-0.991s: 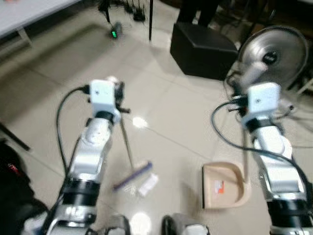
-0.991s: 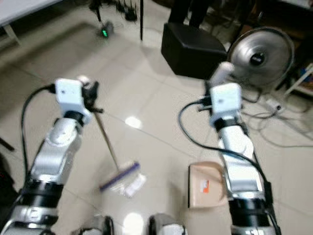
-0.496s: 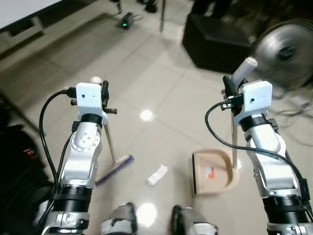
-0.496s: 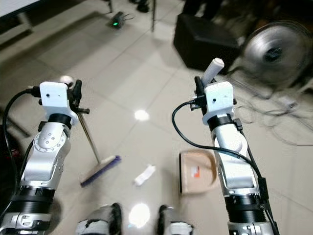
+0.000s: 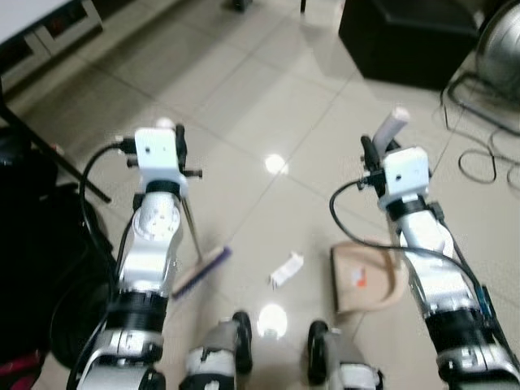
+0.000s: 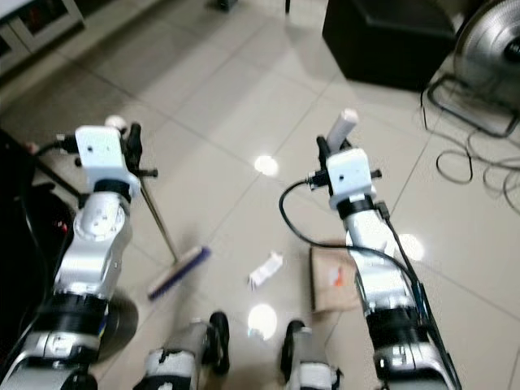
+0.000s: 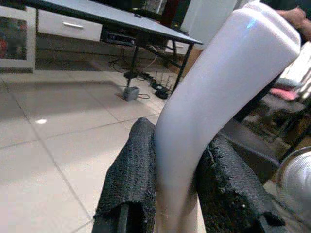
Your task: Sweep floor
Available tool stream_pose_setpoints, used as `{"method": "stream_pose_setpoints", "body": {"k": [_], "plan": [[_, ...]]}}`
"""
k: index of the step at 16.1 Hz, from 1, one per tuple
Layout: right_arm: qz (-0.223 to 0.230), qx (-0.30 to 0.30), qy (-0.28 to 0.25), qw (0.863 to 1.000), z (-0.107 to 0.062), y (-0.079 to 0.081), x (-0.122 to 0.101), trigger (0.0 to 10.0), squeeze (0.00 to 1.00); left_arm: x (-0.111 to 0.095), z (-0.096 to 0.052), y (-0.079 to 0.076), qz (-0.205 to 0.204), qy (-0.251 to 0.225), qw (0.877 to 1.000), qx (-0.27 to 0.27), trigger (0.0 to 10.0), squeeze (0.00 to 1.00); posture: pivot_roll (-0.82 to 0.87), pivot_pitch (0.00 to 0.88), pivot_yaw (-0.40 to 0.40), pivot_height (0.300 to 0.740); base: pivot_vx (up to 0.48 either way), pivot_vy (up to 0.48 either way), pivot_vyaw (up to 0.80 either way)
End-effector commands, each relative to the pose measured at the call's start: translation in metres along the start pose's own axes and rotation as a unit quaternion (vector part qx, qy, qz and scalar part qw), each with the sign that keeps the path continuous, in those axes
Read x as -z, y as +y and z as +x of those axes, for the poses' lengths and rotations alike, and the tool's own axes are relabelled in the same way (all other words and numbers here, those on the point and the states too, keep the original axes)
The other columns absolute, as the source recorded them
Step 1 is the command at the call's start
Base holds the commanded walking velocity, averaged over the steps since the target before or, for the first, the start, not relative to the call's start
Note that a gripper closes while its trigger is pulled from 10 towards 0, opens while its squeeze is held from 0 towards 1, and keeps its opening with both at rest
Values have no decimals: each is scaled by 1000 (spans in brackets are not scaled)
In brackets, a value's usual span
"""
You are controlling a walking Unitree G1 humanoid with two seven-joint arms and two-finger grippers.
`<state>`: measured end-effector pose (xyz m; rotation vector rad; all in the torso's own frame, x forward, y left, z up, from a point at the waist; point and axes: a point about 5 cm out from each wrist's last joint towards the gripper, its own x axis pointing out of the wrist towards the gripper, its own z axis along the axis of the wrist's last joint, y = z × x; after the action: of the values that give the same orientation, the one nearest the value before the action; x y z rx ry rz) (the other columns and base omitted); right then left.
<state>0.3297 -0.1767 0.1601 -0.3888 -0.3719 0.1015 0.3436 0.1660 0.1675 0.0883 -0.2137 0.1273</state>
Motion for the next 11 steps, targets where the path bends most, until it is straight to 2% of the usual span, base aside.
{"method": "stream_pose_setpoints", "body": {"k": [1, 3, 9, 11], "plan": [[-11, 12, -26, 1000, 3, -3, -4, 10000, 0, -4, 2, 5, -10, -20, 1000, -21, 10000, 0, 129, 372, 71, 740, 0, 0, 0], [-4, 12, -36, 999, 8, 6, -2, 10000, 0, -2, 4, 6, -7, -22, 999, -25, 10000, 0, 137, 389, 65, 740, 0, 0, 0], [19, -36, -41, 998, 0, 64, 5, 10000, 0, 7, 8, 2, 7, -18, 1000, -19, 10000, 0, 150, 403, 77, 740, 0, 0, 0], [27, -32, -41, 998, 0, 74, 4, 10000, 0, 10, 9, -2, 8, -14, 1000, -16, 10000, 0, 154, 402, 79, 740, 0, 0, 0]]}}
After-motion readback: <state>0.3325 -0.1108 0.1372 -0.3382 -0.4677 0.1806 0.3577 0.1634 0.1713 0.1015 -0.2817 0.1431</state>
